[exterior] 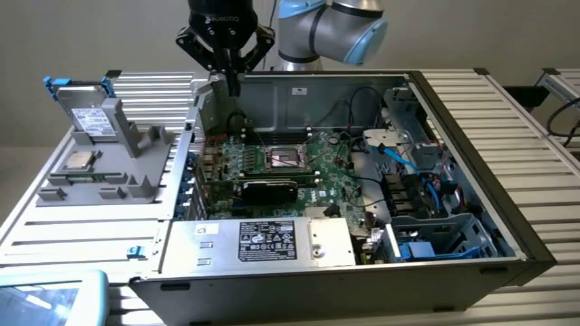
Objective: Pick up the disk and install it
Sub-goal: 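Reach for the disk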
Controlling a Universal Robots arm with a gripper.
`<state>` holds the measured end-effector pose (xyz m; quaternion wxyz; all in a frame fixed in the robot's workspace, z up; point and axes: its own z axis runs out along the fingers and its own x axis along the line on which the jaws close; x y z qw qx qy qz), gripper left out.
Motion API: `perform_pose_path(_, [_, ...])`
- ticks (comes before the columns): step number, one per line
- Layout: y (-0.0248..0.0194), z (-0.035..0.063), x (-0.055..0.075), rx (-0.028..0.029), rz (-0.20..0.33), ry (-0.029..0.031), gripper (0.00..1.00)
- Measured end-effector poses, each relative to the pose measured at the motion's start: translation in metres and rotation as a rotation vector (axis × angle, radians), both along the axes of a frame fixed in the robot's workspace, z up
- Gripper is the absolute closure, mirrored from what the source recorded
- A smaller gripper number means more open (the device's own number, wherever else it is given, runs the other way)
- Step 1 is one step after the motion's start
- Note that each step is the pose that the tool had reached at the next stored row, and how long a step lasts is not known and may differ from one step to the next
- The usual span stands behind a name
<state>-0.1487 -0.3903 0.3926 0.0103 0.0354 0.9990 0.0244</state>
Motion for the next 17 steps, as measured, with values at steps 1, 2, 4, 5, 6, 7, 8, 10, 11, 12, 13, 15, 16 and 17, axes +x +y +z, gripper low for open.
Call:
perform_pose_path(1, [0.0008,0.0,-0.003,0.0,0.0,0.0,0.89])
perform_pose_path(2, [0.0015,0.0,-0.006,0.0,0.0,0.0,0.89])
perform_pose_path(4, [0.0029,0.0,-0.014,0.0,0.0,0.0,0.89])
perform_pose_path(5, [0.0037,0.0,-0.018,0.0,0.0,0.0,0.89])
perform_pose_path(6, [0.0045,0.0,-0.022,0.0,0.0,-0.0001,0.89])
perform_pose_path(7, [0.0053,0.0,-0.027,0.0001,0.0,0.0,0.89])
perform_pose_path(8, [0.0061,0.0,-0.031,0.0,0.0,-0.0001,0.89])
perform_pose_path(10, [0.0074,0.0,-0.04,0.0,0.0,-0.0001,0.89])
perform_pose_path(11, [0.0081,0.0,-0.044,0.0,0.0,-0.0001,0.89])
perform_pose_path(12, [0.0088,0.0,-0.049,0.0,0.0,0.0,0.89])
perform_pose_path(13, [0.0096,0.0,-0.054,-0.0001,0.0,0.0001,0.89])
perform_pose_path(15, [0.0111,0.0,-0.063,0.0,0.0,0.0,0.89])
perform_pose_path(16, [0.0116,0.0,-0.067,0.0,0.0,0.0,0.89])
perform_pose_path(17, [0.012,-0.0001,-0.071,0.0001,0.0,-0.0001,0.89])
